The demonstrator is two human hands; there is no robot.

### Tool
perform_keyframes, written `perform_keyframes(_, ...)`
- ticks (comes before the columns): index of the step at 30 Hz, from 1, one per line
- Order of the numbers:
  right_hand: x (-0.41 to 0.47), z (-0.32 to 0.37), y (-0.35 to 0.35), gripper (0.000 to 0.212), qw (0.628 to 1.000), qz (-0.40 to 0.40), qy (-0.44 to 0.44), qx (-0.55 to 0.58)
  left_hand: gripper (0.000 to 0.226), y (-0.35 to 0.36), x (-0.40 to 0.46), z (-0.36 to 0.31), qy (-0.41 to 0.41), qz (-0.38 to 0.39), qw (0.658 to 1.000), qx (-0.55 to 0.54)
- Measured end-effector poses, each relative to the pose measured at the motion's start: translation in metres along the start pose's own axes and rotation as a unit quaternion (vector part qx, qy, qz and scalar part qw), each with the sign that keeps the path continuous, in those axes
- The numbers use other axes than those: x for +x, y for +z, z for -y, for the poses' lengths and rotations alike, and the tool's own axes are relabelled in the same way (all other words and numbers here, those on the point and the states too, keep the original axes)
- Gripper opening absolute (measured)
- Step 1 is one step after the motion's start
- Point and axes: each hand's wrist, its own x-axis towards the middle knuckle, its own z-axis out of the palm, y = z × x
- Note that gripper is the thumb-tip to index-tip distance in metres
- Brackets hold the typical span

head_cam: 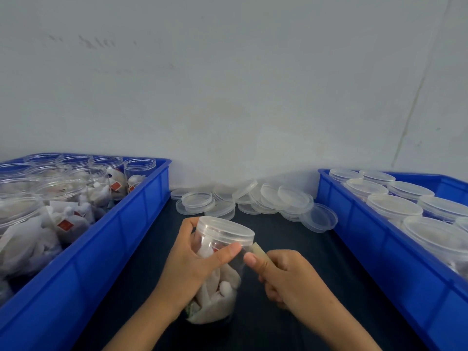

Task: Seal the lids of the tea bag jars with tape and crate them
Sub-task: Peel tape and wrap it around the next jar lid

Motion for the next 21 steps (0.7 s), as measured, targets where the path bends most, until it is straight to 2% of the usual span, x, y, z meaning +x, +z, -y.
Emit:
perform_keyframes(2, -0.002, 0.003, -0.003, 0.066, 0.999, -0.004, -0.032, -0.032, 0.078, -0.005, 0.002, 0.002, -0.003, -0.006, 1.000, -0.014)
perform_keyframes(5, -0.006, 0.007, -0.009, 0.066, 0.986, -0.046, -0.068, -0.143, 0.080, -0.010, 0.004, 0.005, -0.005, -0.005, 1.000, -0.029)
perform_keyframes(10, -0.007, 0.005, -0.014, 0.073, 0.945, -0.120, -0.065, -0.298, 0.085, -0.011, 0.006, 0.006, 0.013, 0.033, 0.999, -0.030)
perform_keyframes(13, -0.004, 0.002, -0.021, 0.075, 0.947, -0.125, -0.055, -0.292, 0.093, -0.011, 0.006, 0.005, 0.010, 0.056, 0.998, -0.028)
perform_keyframes(17, -0.002, -0.001, -0.024, 0.075, 0.962, -0.099, -0.031, -0.251, 0.083, -0.013, 0.007, 0.008, 0.008, 0.089, 0.995, -0.043)
perform_keyframes(21, 0.001, -0.002, -0.022, 0.076, 0.963, -0.090, -0.026, -0.253, 0.098, -0.014, 0.005, 0.006, 0.008, 0.109, 0.992, -0.060)
